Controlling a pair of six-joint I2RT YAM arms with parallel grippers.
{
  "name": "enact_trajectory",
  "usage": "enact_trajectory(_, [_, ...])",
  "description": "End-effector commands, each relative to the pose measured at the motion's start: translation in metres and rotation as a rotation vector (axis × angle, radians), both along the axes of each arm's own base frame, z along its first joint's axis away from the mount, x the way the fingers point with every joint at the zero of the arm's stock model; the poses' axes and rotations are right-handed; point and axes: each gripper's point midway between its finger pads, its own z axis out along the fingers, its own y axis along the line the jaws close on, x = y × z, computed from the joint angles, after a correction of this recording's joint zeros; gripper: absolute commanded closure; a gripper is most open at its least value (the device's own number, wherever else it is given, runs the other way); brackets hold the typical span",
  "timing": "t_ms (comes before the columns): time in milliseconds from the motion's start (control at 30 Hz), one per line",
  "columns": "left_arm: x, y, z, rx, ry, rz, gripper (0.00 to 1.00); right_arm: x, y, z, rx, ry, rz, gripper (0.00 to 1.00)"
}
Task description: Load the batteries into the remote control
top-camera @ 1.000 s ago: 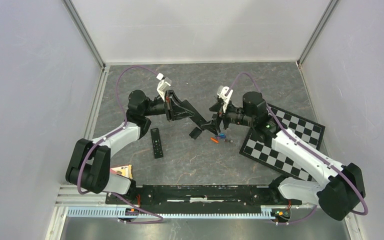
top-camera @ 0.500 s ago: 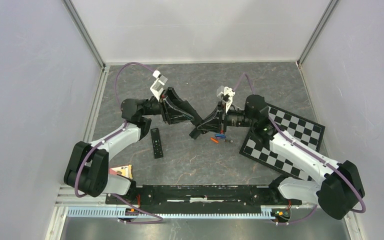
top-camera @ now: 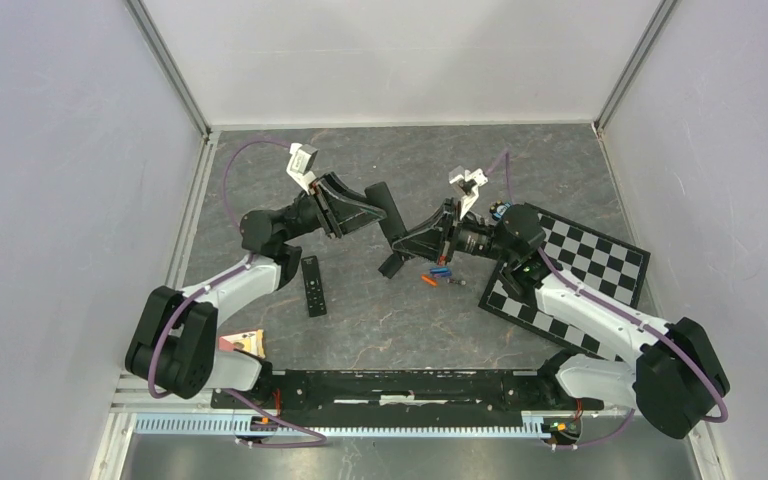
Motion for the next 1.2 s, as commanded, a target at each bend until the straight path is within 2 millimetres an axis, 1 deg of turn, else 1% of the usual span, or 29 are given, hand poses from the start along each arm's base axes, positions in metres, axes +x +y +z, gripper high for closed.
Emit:
enact_trajectory(0, [-0.009, 0.004, 0.021, -0.062, -0.021, 0.001, 0.61, 0.006, -0.001, 0.026, 0.096, -0.034, -0.037, 1.00])
enact_trajectory(67, [-0.006, 0.001, 0.017, -0.047, -0.009, -0.003, 0.61, 0.007, 0.000, 0.024, 0.092, -0.026, -0.033, 1.00])
enact_trajectory(200, [0.000, -0.004, 0.007, -0.016, 0.020, -0.010, 0.57, 0.008, 0.003, 0.019, 0.081, -0.010, -0.019, 1.00])
enact_trajectory(333, [0.005, -0.008, 0.006, -0.011, 0.024, -0.018, 0.55, 0.011, 0.006, 0.015, 0.065, 0.002, -0.014, 1.00])
enact_trajectory(400, [0.006, -0.010, 0.006, -0.011, 0.024, -0.021, 0.56, 0.012, 0.007, 0.013, 0.062, 0.011, -0.013, 1.00])
enact_trajectory(467, [0.008, -0.011, 0.006, -0.012, 0.025, -0.020, 0.63, 0.012, 0.008, 0.012, 0.059, 0.016, -0.010, 1.00])
enact_trajectory(500, [0.009, -0.011, 0.006, -0.011, 0.023, -0.019, 0.71, 0.012, 0.008, 0.011, 0.057, 0.015, -0.003, 1.00])
enact_trajectory(533, [0.009, -0.012, 0.006, -0.010, 0.017, -0.017, 0.83, 0.010, 0.010, 0.011, 0.053, 0.010, 0.014, 1.00])
enact_trajectory(600, [0.012, -0.012, 0.005, 0.006, 0.002, -0.001, 0.97, 0.011, 0.010, 0.010, 0.038, 0.010, 0.011, 1.00])
enact_trajectory(633, [0.016, -0.013, 0.002, 0.024, 0.003, 0.021, 0.98, 0.013, 0.010, 0.009, 0.026, 0.000, 0.005, 1.00])
enact_trajectory(667, [0.018, -0.013, -0.001, 0.039, -0.002, 0.039, 0.98, 0.015, 0.009, 0.008, 0.007, -0.004, -0.007, 0.98])
enact_trajectory(700, [0.020, -0.012, -0.004, 0.060, -0.015, 0.064, 0.98, 0.017, 0.007, 0.005, -0.011, -0.007, -0.024, 0.86])
enact_trajectory(767, [0.026, -0.010, -0.013, 0.116, -0.024, 0.126, 0.98, 0.023, 0.000, -0.001, -0.059, -0.011, -0.089, 0.46])
enact_trajectory(800, [0.031, -0.008, -0.018, 0.153, -0.028, 0.169, 0.98, 0.028, -0.004, -0.005, -0.086, -0.015, -0.137, 0.34])
enact_trajectory(833, [0.035, -0.006, -0.025, 0.193, -0.025, 0.208, 0.98, 0.032, -0.010, -0.011, -0.120, -0.015, -0.178, 0.26])
enact_trajectory(867, [0.041, -0.002, -0.031, 0.231, -0.037, 0.266, 0.98, 0.037, -0.015, -0.016, -0.152, -0.008, -0.223, 0.23])
enact_trajectory(900, [0.049, 0.004, -0.042, 0.293, -0.029, 0.332, 0.98, 0.041, -0.023, -0.025, -0.192, 0.011, -0.272, 0.22])
enact_trajectory(933, [0.058, 0.012, -0.051, 0.340, -0.015, 0.417, 0.98, 0.044, -0.029, -0.034, -0.231, 0.042, -0.314, 0.22])
enact_trajectory(967, [0.064, 0.021, -0.058, 0.383, 0.000, 0.486, 0.98, 0.051, -0.038, -0.043, -0.269, 0.075, -0.383, 0.22])
enact_trajectory(1000, [0.071, 0.031, -0.063, 0.407, 0.015, 0.563, 0.98, 0.055, -0.048, -0.057, -0.318, 0.130, -0.443, 0.23])
enact_trajectory(1033, [0.073, 0.038, -0.068, 0.428, 0.020, 0.610, 0.98, 0.062, -0.058, -0.069, -0.356, 0.182, -0.515, 0.25])
enact_trajectory(1067, [0.074, 0.045, -0.070, 0.434, 0.027, 0.650, 0.98, 0.067, -0.070, -0.085, -0.408, 0.244, -0.595, 0.28])
enact_trajectory(1100, [0.074, 0.049, -0.072, 0.436, 0.034, 0.674, 0.98, 0.069, -0.080, -0.102, -0.459, 0.309, -0.657, 0.32])
enact_trajectory(1133, [0.073, 0.051, -0.074, 0.437, 0.043, 0.684, 0.98, 0.073, -0.091, -0.112, -0.501, 0.343, -0.723, 0.36])
enact_trajectory(1167, [0.071, 0.052, -0.073, 0.434, 0.050, 0.680, 0.98, 0.077, -0.102, -0.123, -0.556, 0.362, -0.785, 0.42])
